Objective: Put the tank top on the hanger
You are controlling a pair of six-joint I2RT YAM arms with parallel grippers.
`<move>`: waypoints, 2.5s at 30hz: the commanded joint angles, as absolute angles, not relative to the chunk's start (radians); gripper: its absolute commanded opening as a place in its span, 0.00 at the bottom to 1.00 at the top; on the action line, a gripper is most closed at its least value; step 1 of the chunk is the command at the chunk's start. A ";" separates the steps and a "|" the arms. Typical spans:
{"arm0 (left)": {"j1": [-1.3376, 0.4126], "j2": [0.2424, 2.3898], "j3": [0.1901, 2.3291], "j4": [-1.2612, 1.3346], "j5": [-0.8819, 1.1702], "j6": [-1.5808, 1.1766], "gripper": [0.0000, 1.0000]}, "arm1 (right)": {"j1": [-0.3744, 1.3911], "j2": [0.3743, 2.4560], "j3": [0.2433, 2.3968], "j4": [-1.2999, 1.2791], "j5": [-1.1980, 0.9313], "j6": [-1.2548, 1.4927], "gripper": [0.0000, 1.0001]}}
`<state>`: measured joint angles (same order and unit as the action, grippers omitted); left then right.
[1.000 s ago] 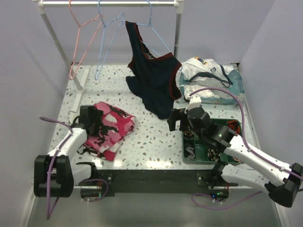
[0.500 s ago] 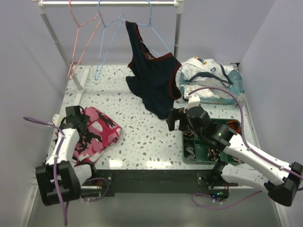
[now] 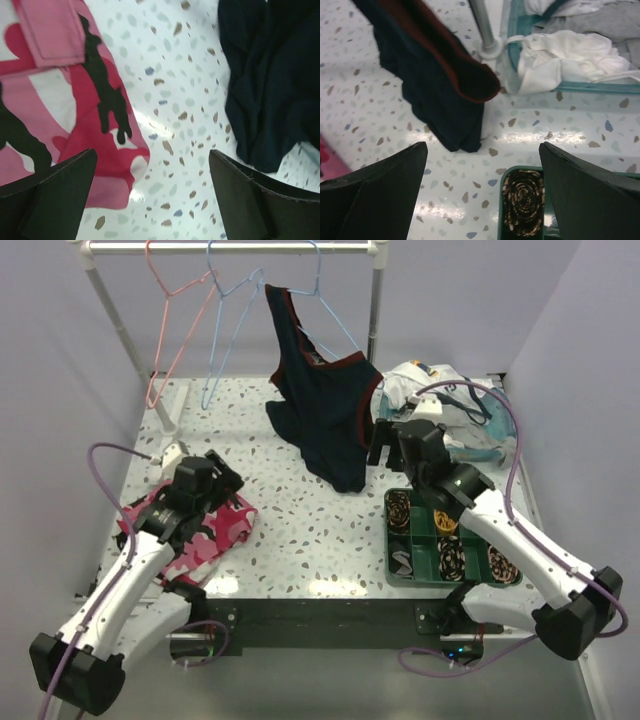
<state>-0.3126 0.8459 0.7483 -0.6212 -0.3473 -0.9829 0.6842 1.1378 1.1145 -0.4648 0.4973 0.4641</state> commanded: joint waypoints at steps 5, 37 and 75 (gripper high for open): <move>-0.742 0.909 0.795 -0.621 -0.465 -0.965 1.00 | 0.367 1.305 1.195 -0.350 0.350 0.518 0.99; -0.973 1.284 1.255 -0.560 -0.586 -0.492 1.00 | 0.055 2.123 1.557 0.167 0.067 0.712 0.72; -0.960 1.261 1.371 -0.577 -0.592 -0.471 1.00 | 0.049 1.594 1.790 0.032 0.178 0.555 0.00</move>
<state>-0.9668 1.2953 1.3319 -0.6182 -0.5770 -0.4931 0.0517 1.6650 1.7168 0.0132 0.1528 0.5983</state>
